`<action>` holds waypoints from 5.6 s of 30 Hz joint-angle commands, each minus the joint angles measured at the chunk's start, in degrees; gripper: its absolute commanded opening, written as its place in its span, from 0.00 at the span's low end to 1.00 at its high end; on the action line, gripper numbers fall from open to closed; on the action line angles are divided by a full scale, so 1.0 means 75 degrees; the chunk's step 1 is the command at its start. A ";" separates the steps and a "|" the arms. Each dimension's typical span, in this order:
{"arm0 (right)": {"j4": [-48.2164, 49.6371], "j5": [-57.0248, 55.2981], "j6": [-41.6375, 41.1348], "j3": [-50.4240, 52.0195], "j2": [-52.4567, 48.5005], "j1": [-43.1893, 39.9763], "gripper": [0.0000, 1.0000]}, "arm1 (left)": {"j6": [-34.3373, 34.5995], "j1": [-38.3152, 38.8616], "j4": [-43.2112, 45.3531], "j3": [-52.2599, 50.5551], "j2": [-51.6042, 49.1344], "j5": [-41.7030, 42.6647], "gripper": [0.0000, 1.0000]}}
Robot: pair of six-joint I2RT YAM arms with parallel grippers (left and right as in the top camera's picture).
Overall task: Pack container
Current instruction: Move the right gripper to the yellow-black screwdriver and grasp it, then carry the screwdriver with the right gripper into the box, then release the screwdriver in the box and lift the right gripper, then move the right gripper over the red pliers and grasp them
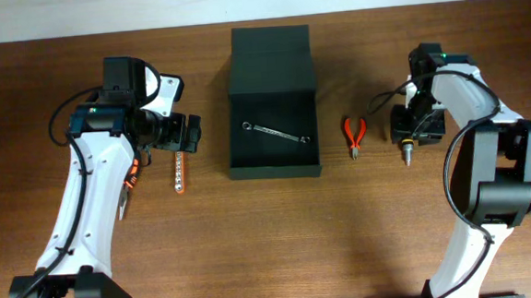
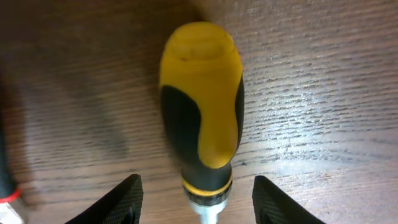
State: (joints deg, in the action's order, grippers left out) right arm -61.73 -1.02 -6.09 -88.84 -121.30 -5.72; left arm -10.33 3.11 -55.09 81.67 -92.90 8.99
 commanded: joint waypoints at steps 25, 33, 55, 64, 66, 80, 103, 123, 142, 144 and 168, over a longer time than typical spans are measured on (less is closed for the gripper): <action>0.0565 0.0184 -0.0256 0.0490 0.0396 -0.0041 0.13 | -0.0122 0.0017 -0.0009 0.0146 -0.0050 0.0023 0.99; 0.0166 0.0291 -0.0248 -0.0414 0.1853 0.0134 0.05 | -0.0122 0.0015 -0.0009 0.0146 -0.0050 0.0026 0.99; 0.0271 0.0533 0.5910 -0.1542 0.2334 0.5030 0.04 | -0.0122 0.0015 -0.0009 0.0146 -0.0050 0.0023 0.99; 0.0376 0.0501 0.8489 -0.1542 0.0525 0.5050 0.04 | -0.0122 0.0015 -0.0009 0.0146 -0.0050 0.0023 0.99; 0.0414 0.0405 0.8638 -0.1542 0.0224 0.5053 0.04 | -0.0122 0.0015 -0.0009 0.0146 -0.0050 0.0026 0.99; 0.1239 0.0335 0.8789 -0.1542 -0.0449 0.4876 0.04 | -0.0122 0.0015 -0.0009 0.0146 -0.0050 0.0023 0.99; 0.1955 0.0207 0.8781 -0.1542 -0.0790 0.4360 0.28 | -0.0122 0.0015 -0.0009 0.0146 -0.0050 0.0023 0.99; -0.0425 -0.1023 0.4966 -0.3975 0.0863 0.4739 0.33 | -0.0122 0.0015 -0.0009 0.0146 -0.0050 0.0023 0.99; -0.1212 0.1005 -0.0889 -0.2419 0.0539 0.1000 0.47 | -0.0122 0.0015 -0.0009 0.0146 -0.0050 0.0023 0.99; -0.1148 0.1032 -0.0889 -0.1996 0.0472 0.1070 0.47 | -0.0122 0.0015 -0.0009 0.0146 -0.0050 0.0023 0.99; 0.1011 0.1032 -0.1431 0.0632 0.0449 0.1830 0.42 | -0.0122 0.0015 -0.0009 0.0146 -0.0050 0.0026 0.99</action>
State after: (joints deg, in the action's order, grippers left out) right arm -54.54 8.45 -16.32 -84.42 -117.45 6.66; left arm -10.33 3.11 -55.09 81.67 -92.90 8.99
